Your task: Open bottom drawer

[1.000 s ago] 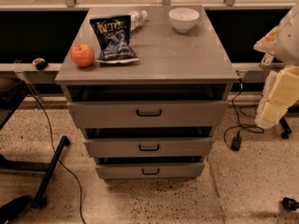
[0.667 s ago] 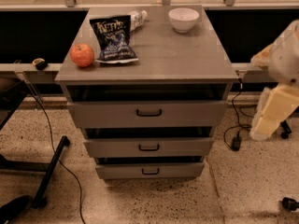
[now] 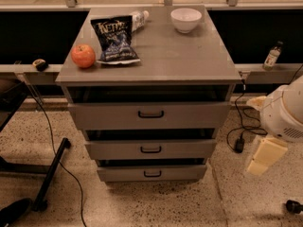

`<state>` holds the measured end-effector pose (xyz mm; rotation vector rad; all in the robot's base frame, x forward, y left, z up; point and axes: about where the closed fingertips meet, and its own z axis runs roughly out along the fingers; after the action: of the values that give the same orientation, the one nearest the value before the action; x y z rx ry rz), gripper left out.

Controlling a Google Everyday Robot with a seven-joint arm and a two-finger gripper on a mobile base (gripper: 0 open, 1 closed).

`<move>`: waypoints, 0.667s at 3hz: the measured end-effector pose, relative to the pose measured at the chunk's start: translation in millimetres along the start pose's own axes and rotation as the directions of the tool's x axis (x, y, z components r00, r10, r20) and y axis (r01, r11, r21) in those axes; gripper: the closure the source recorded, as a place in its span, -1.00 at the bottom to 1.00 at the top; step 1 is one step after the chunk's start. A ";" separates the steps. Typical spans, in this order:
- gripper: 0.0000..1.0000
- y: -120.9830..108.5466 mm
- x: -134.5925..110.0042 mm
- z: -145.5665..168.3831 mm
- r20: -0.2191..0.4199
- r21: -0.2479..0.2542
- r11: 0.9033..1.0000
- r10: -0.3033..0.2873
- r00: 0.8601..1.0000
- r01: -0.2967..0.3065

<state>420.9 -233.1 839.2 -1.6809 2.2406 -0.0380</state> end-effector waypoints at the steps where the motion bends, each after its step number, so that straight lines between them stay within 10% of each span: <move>1: -1.00 3.1 -4.1 -1.6 0.027 -0.033 0.999 -0.027 0.999 0.027; 2: -1.00 17.6 0.0 46.5 0.132 -0.132 0.990 -0.032 0.991 0.050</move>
Offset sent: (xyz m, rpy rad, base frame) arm 0.0060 0.0247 -0.1347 0.3515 0.1803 0.1707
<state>417.6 -219.5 791.5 -1.7445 2.1549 0.2122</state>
